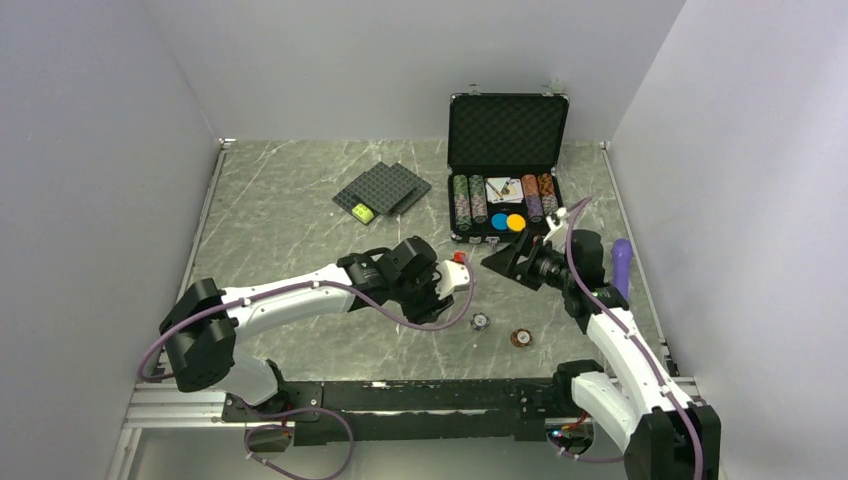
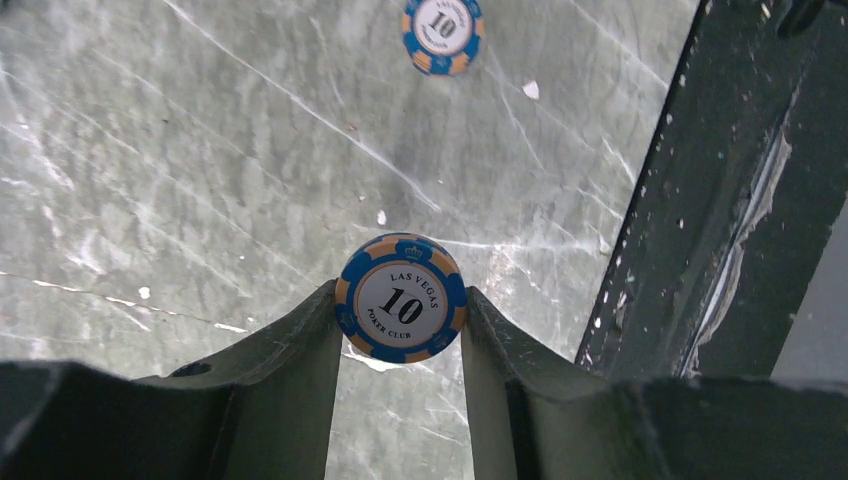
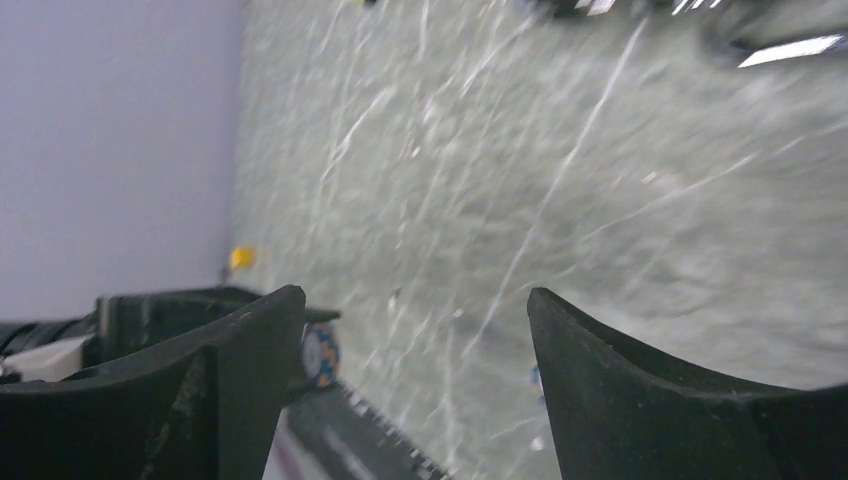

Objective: Pack up texas hold em set
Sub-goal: Pick up the poker chip from the center of the board.

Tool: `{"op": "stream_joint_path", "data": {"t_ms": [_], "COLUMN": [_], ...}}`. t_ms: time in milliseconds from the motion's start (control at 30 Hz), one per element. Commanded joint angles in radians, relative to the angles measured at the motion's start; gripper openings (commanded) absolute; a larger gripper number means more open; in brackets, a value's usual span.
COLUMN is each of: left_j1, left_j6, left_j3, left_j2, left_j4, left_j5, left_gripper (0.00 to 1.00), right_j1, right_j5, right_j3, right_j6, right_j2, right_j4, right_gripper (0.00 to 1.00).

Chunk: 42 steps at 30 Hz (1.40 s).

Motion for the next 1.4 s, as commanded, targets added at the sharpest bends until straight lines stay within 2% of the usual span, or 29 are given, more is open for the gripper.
{"op": "stream_joint_path", "data": {"t_ms": [0,100,267,433,567,1000,1367], "left_j1": [0.004,0.005,0.005,0.004,0.003,0.003,0.003], "left_j6": [0.067,0.068,0.069,0.07,0.07,0.068,0.069], "left_j3": [-0.018,-0.023,-0.024,-0.032,-0.034,-0.038,-0.041], "left_j2": [-0.058,-0.065,-0.07,-0.083,-0.087,-0.089,-0.091], "left_j4": [0.027,0.032,0.038,0.046,0.048,0.057,0.063], "left_j5": [0.102,0.131,0.145,0.148,0.145,0.142,0.124], "left_gripper": [0.0,0.0,0.0,0.0,0.0,0.0,0.0], "right_j1": [0.031,0.092,0.23,0.305,0.351,0.397,0.421], "right_j5": [-0.271,-0.271,-0.235,-0.238,-0.211,-0.249,-0.296], "right_j3": [-0.08,-0.107,-0.125,-0.143,-0.112,-0.109,-0.1], "right_j6": [0.237,0.279,0.319,0.362,0.318,0.336,0.337], "right_j2": [-0.003,-0.012,0.021,0.076,0.122,0.19,0.24], "right_j4": [0.233,0.261,0.275,0.355,0.315,0.389,0.44], "right_gripper": [0.85,0.83,0.74,0.68,0.64,0.59,0.39]}}
